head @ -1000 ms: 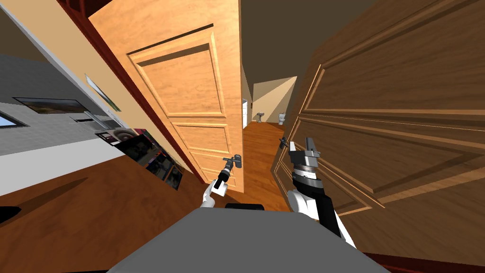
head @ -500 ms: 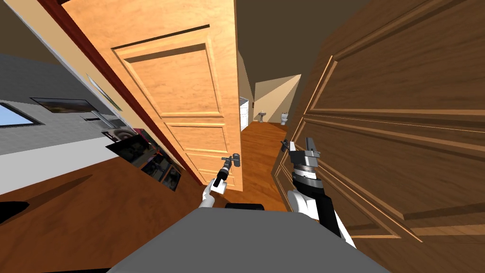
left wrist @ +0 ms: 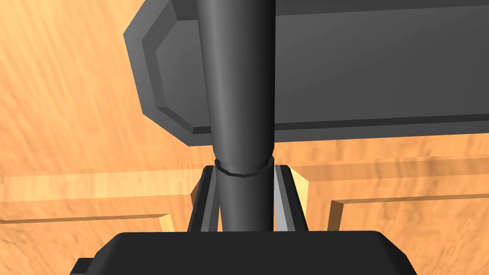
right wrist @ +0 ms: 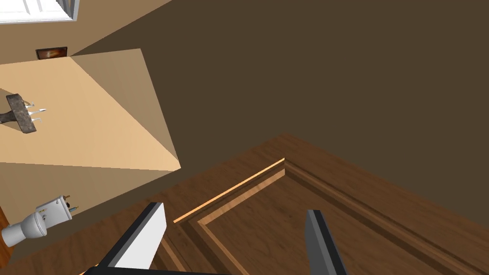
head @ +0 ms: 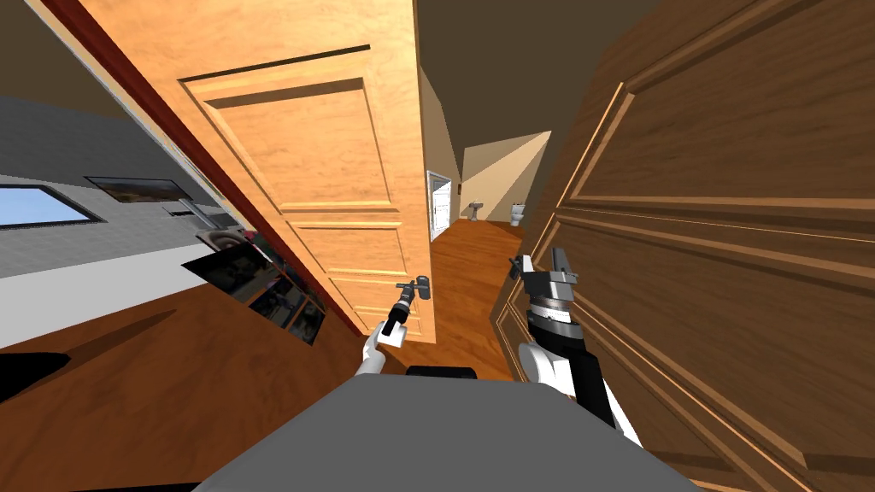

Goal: Push the door open

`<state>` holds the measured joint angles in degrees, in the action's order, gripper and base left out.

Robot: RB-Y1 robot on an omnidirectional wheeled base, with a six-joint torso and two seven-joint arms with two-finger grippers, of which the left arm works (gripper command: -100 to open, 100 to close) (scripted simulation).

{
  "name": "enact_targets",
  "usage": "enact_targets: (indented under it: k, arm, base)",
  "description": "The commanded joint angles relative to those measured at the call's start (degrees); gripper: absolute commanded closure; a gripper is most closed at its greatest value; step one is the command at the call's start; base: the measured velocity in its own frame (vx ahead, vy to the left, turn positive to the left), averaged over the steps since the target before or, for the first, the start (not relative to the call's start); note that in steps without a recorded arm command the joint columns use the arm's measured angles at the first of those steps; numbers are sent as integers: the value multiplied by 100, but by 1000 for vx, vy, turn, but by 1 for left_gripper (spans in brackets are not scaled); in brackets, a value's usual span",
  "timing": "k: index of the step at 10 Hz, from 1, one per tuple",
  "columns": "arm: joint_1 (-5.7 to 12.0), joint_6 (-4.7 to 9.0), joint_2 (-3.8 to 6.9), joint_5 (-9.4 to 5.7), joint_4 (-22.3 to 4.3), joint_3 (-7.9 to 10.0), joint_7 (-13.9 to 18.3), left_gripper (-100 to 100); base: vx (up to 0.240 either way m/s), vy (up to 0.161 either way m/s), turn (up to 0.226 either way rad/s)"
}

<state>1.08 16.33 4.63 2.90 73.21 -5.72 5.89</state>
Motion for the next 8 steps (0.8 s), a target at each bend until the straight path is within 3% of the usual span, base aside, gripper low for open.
enact_targets:
  k: [1, 8]
  arm:
    - [53, 18, 31, -17, -31, 160, -30, 100]
    - [187, -25, -111, -72, -176, 669, -165, 100]
  base:
    - [99, -72, 68]
    - [126, -114, 76]
